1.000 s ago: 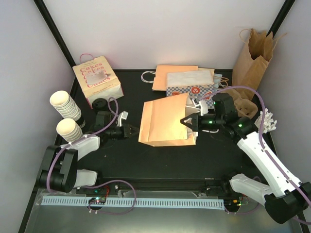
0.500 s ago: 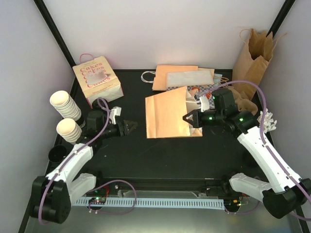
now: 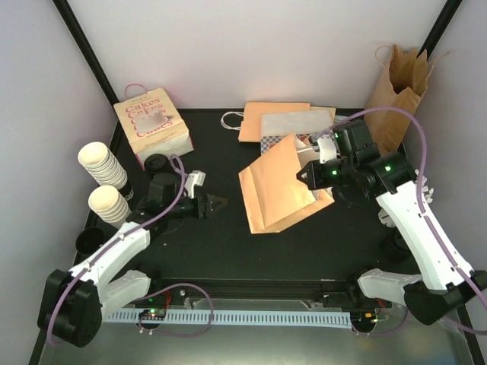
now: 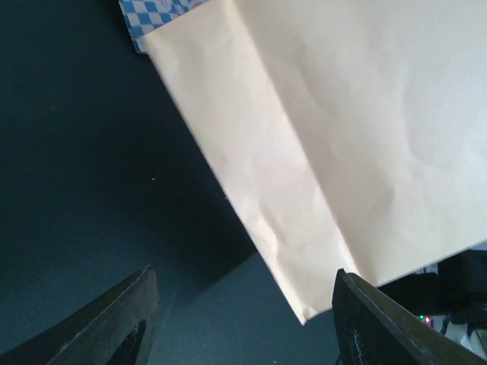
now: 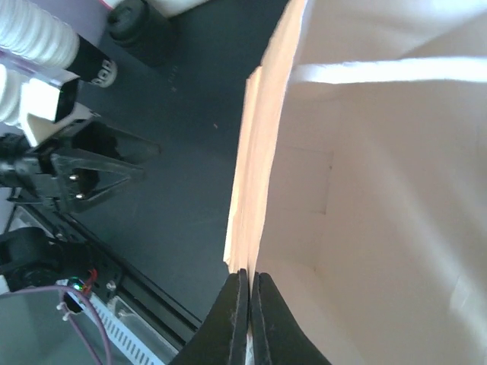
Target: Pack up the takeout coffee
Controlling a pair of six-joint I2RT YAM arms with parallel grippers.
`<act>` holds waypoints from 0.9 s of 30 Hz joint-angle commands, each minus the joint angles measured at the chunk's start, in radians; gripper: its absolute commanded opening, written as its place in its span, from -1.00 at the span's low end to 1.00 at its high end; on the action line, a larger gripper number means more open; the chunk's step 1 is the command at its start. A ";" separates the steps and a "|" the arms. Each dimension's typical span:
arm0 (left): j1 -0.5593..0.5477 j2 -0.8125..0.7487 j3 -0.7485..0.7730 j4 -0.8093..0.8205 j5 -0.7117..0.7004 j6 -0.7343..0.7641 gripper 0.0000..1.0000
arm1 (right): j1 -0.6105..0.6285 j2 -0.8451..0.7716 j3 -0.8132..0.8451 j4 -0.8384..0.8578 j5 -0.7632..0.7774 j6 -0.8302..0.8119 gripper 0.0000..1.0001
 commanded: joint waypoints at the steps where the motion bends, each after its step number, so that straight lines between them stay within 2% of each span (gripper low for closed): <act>1: -0.057 0.048 0.056 0.030 -0.025 0.009 0.31 | 0.010 0.040 0.049 -0.144 0.111 -0.023 -0.98; 11: -0.221 0.220 0.065 0.138 -0.082 -0.052 0.27 | 0.121 0.113 0.160 -0.216 0.233 -0.016 -0.95; 23: -0.280 0.413 0.097 0.158 -0.124 -0.050 0.22 | 0.265 0.238 0.221 -0.182 0.246 0.002 -0.85; 25: -0.280 0.431 0.105 0.134 -0.156 -0.039 0.20 | 0.286 0.250 0.222 -0.156 0.190 -0.005 -0.69; 27: -0.280 0.437 0.110 0.110 -0.185 -0.031 0.19 | 0.296 0.247 0.219 -0.123 0.134 -0.009 -0.39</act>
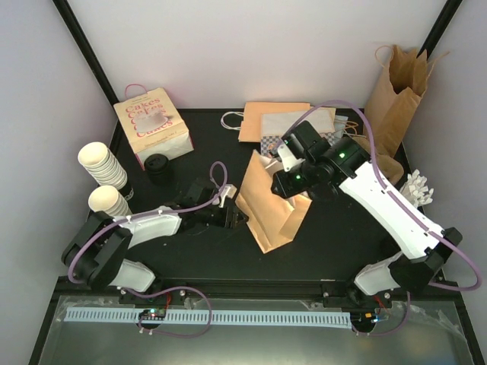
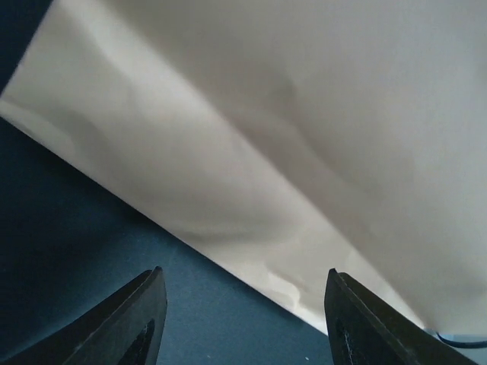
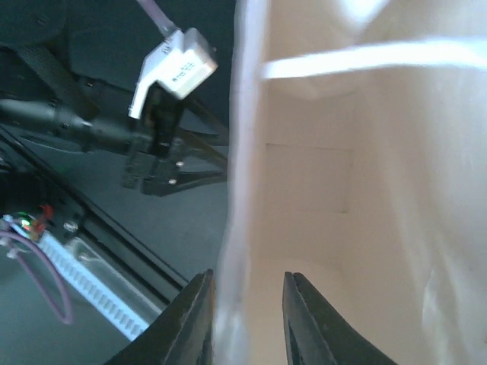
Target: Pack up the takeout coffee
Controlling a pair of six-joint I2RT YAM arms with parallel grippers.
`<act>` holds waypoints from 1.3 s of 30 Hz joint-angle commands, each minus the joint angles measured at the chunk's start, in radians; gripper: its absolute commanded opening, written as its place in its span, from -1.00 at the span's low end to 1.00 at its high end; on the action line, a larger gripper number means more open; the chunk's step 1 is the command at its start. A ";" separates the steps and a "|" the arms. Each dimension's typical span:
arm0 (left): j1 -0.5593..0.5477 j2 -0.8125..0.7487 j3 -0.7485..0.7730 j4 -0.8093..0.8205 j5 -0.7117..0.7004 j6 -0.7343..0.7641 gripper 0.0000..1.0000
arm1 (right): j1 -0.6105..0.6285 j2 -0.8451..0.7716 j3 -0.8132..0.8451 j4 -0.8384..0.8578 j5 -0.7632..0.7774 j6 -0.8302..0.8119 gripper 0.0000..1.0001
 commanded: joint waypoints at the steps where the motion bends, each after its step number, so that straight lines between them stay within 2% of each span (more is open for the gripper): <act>1: -0.006 0.011 0.046 -0.028 -0.080 0.027 0.19 | 0.027 -0.008 0.026 0.078 -0.099 -0.005 -0.25; 4: -0.007 -0.034 0.027 -0.040 -0.136 0.029 0.19 | 0.030 -0.033 0.026 0.111 -0.109 -0.006 0.09; 10: -0.006 -0.220 -0.001 -0.127 -0.286 0.034 0.25 | 0.030 -0.108 0.033 0.190 -0.170 -0.007 0.15; 13: -0.004 -0.335 0.008 -0.195 -0.331 0.055 0.33 | 0.029 -0.156 0.032 0.228 -0.134 -0.004 0.16; 17: -0.005 -0.455 0.068 -0.316 -0.334 0.090 0.54 | 0.028 -0.220 0.025 0.259 -0.043 -0.018 0.18; 18: -0.005 -0.479 0.096 -0.356 -0.328 0.090 0.62 | 0.028 -0.237 0.018 0.266 -0.024 -0.025 0.23; 20: -0.005 -0.522 0.150 -0.450 -0.355 0.073 0.91 | 0.028 -0.273 -0.012 0.283 0.031 -0.031 0.38; 21: -0.004 -0.545 0.171 -0.483 -0.378 0.058 0.97 | 0.027 -0.292 -0.033 0.293 0.064 -0.031 0.43; 25: -0.003 -0.662 0.215 -0.583 -0.540 -0.081 0.98 | 0.028 -0.369 -0.124 0.339 0.162 -0.027 0.61; 27: 0.001 -0.731 0.209 -0.549 -0.505 -0.072 0.98 | 0.028 -0.412 -0.179 0.366 0.188 -0.024 0.77; 31: 0.000 -0.803 0.225 -0.456 -0.296 -0.064 0.98 | 0.028 -0.493 -0.295 0.422 0.221 -0.021 0.97; 36: -0.038 -0.759 0.283 -0.454 -0.162 -0.176 0.97 | 0.028 -0.536 -0.404 0.468 0.268 0.004 1.00; 39: -0.129 -0.708 0.290 -0.427 -0.200 -0.213 0.97 | 0.027 -0.530 -0.437 0.471 0.286 0.024 1.00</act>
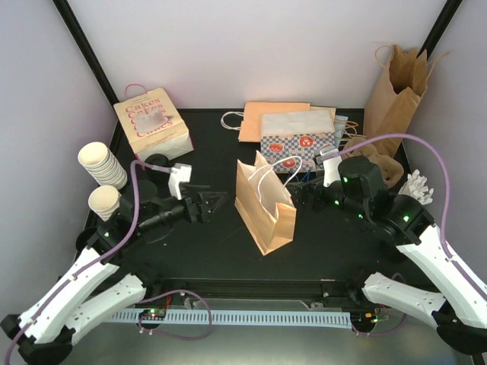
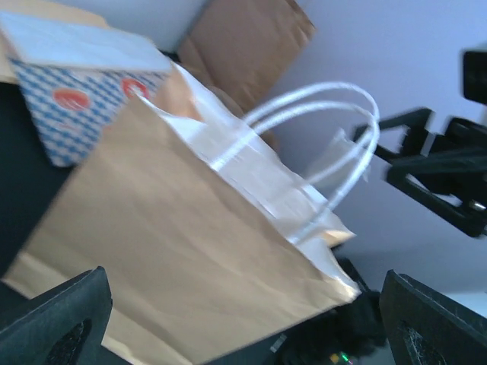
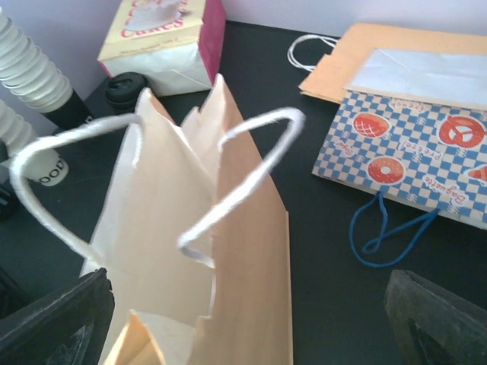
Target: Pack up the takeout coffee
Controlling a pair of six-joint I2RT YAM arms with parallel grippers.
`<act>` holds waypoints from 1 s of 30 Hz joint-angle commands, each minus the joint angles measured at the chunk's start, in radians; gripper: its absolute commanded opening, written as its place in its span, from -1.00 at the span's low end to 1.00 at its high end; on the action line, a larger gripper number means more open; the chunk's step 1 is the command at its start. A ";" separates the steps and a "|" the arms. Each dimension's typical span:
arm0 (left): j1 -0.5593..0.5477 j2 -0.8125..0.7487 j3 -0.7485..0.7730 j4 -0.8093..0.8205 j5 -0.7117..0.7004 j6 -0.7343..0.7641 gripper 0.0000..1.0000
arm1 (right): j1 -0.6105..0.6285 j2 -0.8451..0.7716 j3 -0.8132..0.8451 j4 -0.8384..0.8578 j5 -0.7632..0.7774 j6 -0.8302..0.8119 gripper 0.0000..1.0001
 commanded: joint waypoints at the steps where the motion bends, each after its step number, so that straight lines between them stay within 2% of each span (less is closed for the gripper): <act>1: -0.130 0.070 0.048 0.037 0.017 -0.089 0.98 | 0.003 0.003 -0.042 0.058 0.071 0.043 1.00; 4: -0.238 0.098 0.082 0.024 -0.114 -0.079 0.98 | 0.003 0.017 -0.051 0.050 0.114 0.100 1.00; 9: -0.352 0.164 0.171 -0.067 -0.294 -0.059 0.97 | 0.002 0.014 -0.068 0.073 0.050 0.139 1.00; 13: -0.428 0.240 0.247 -0.130 -0.385 -0.048 0.98 | 0.003 -0.046 -0.129 0.131 0.152 0.153 1.00; 15: -0.470 0.271 0.282 -0.169 -0.448 -0.052 0.98 | 0.002 -0.078 -0.180 0.189 0.153 0.139 1.00; 19: -0.523 0.335 0.364 -0.248 -0.564 -0.069 0.98 | 0.003 -0.057 -0.177 0.192 0.126 0.120 1.00; 22: -0.547 0.404 0.420 -0.293 -0.601 -0.070 0.98 | 0.003 -0.006 -0.147 0.153 0.098 0.089 1.00; 27: -0.559 0.526 0.498 -0.386 -0.671 -0.140 0.97 | 0.003 0.033 -0.127 0.153 0.008 0.046 1.00; 30: -0.559 0.573 0.501 -0.378 -0.716 -0.191 0.97 | 0.003 0.042 -0.123 0.161 -0.014 0.040 1.00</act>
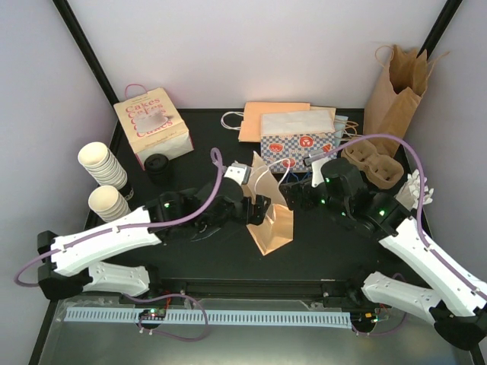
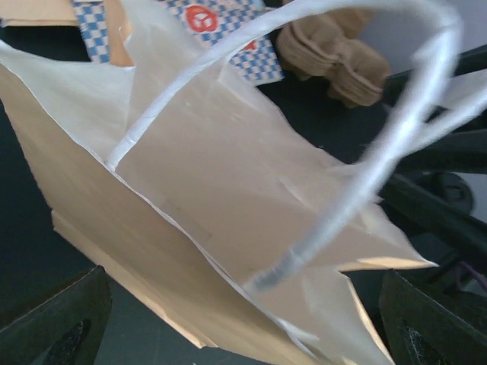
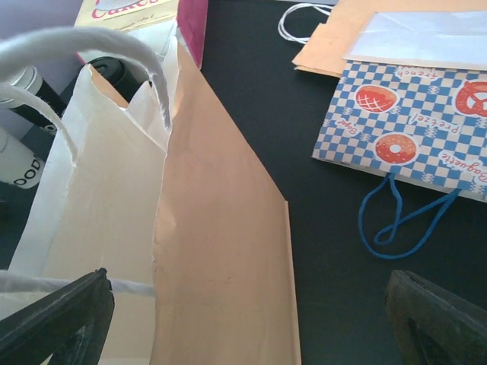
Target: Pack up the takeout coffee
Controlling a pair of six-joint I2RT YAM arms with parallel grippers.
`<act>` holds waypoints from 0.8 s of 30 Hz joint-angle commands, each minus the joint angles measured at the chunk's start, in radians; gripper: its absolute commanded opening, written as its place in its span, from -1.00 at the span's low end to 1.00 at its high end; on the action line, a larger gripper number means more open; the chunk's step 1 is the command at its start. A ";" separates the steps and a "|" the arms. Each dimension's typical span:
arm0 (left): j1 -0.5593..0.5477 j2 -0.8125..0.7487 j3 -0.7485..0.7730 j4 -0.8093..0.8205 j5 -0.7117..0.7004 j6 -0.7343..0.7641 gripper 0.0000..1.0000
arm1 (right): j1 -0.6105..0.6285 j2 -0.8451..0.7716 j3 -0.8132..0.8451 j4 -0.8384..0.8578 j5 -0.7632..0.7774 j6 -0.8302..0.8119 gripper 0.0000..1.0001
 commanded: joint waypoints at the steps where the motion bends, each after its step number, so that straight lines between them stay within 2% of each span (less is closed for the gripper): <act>1: -0.008 0.048 0.040 -0.046 -0.097 -0.078 0.97 | 0.003 0.001 0.029 0.027 -0.053 -0.029 1.00; 5: -0.006 0.067 0.026 -0.023 -0.171 -0.083 0.97 | 0.003 0.009 0.029 0.018 -0.048 -0.034 0.99; 8: -0.006 0.061 0.016 -0.010 -0.201 -0.061 0.85 | 0.003 -0.003 0.029 0.011 -0.071 -0.060 0.99; 13: -0.002 0.023 -0.025 0.019 -0.222 -0.038 0.48 | 0.003 -0.074 0.001 0.033 -0.087 -0.092 1.00; 22: 0.041 -0.073 -0.104 0.001 -0.237 -0.052 -0.40 | 0.003 -0.131 0.007 0.029 -0.050 -0.098 1.00; 24: 0.054 -0.105 -0.131 0.001 -0.247 -0.054 -0.47 | 0.002 -0.134 0.008 0.032 -0.057 -0.099 1.00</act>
